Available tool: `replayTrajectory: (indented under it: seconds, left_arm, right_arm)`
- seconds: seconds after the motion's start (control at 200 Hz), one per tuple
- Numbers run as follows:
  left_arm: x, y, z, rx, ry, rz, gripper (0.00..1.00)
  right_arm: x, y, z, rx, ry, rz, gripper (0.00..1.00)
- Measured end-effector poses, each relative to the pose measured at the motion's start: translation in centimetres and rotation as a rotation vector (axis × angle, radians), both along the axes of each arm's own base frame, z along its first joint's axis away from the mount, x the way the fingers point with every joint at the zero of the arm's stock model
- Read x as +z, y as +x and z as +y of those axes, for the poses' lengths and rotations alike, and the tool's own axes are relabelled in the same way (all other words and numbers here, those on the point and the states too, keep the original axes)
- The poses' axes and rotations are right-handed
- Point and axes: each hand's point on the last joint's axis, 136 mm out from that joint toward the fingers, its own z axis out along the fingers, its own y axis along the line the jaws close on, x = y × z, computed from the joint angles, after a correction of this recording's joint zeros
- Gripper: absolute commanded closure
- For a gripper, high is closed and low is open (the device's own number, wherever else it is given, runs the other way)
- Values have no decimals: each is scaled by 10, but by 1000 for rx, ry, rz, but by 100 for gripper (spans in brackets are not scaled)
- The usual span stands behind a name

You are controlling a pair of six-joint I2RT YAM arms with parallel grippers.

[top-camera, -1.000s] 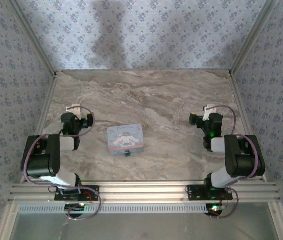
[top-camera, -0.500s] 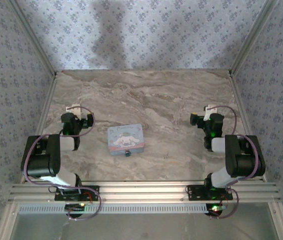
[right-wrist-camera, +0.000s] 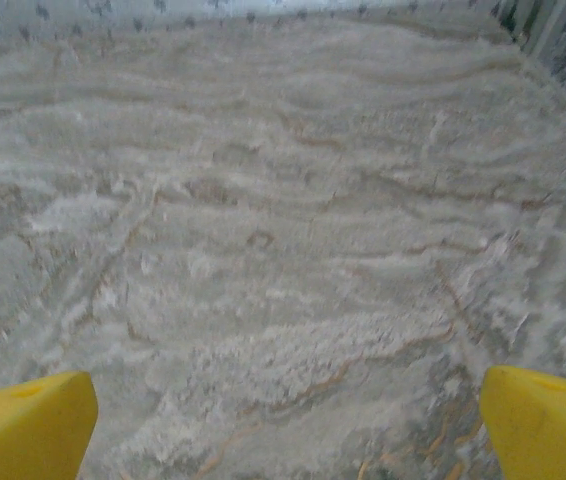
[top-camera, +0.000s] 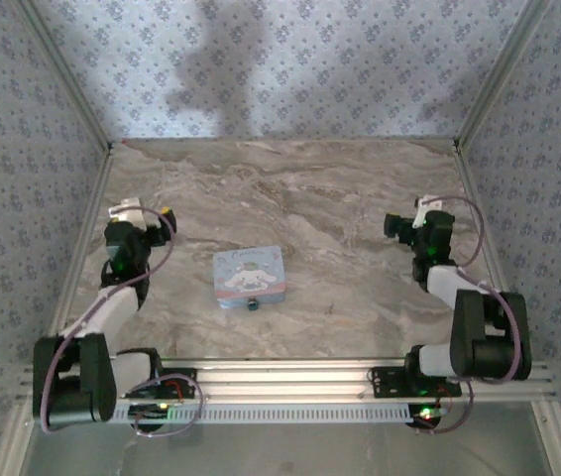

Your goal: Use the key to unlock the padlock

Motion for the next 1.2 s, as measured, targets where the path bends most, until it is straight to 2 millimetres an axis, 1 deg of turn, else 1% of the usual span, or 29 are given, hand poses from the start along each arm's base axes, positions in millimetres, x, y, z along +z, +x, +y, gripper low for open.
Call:
replayTrajectory:
  seconds: [0.045, 0.11, 0.155, 0.21, 0.255, 0.32, 0.355, 0.4, 0.48, 0.545, 0.62, 0.685, 0.779, 0.819, 0.879, 0.944, 1.014, 1.139, 1.199]
  left_arm:
    - [10, 0, -2, 3, -53, -2, 2]
    - [18, 0, -8, -9, -135, 18, 2]
    - [18, 0, -13, -23, -192, 42, 2]
    - [16, -2, -22, -51, -267, 79, 2]
    - [11, -4, -32, -75, -323, 114, 2]
    - [2, -11, -52, -121, -389, 172, 2]
    - [-2, -16, -67, -154, -419, 207, 2]
    - [-6, -23, -88, -206, -449, 245, 2]
    - [-9, -35, -124, -291, -486, 294, 2]
    - [-10, -45, -148, -351, -500, 322, 2]
    - [-11, -56, -173, -411, -508, 350, 2]
    - [-12, -65, -190, -453, -515, 369, 2]
    - [-15, -71, -205, -481, -524, 390, 2]
    - [-18, -73, -211, -490, -525, 402, 2]
    - [-23, -75, -219, -500, -527, 424, 2]
    - [-30, -78, -227, -514, -522, 447, 2]
    - [-37, -81, -235, -524, -515, 466, 2]
    - [-38, -82, -241, -533, -513, 468, 2]
    - [-37, -81, -241, -531, -514, 464, 2]
  right_arm:
    - [13, 1, 1, -10, 29, 1, 0]
    - [26, 0, 4, -13, 82, 14, 0]
    - [31, -2, 8, -7, 121, 30, 0]
    - [34, -8, 16, 5, 174, 64, 6]
    - [34, -14, 24, 16, 217, 98, 8]
    - [31, -24, 39, 43, 260, 150, 10]
    - [29, -31, 51, 65, 280, 181, 10]
    - [26, -42, 66, 95, 297, 220, 13]
    - [23, -61, 94, 159, 314, 281, 16]
    - [20, -77, 118, 219, 322, 323, 18]
    - [10, -99, 143, 280, 330, 382, 20]
    - [-5, -120, 165, 331, 336, 454, 19]
    - [-29, -153, 192, 398, 326, 568, 19]
    - [-39, -165, 200, 418, 307, 617, 19]
    - [-52, -177, 210, 438, 275, 674, 20]
    - [-66, -189, 217, 445, 226, 738, 22]
    - [-79, -198, 221, 443, 174, 802, 26]
    - [-95, -204, 225, 421, 105, 879, 35]
    - [-100, -206, 225, 409, 82, 903, 38]
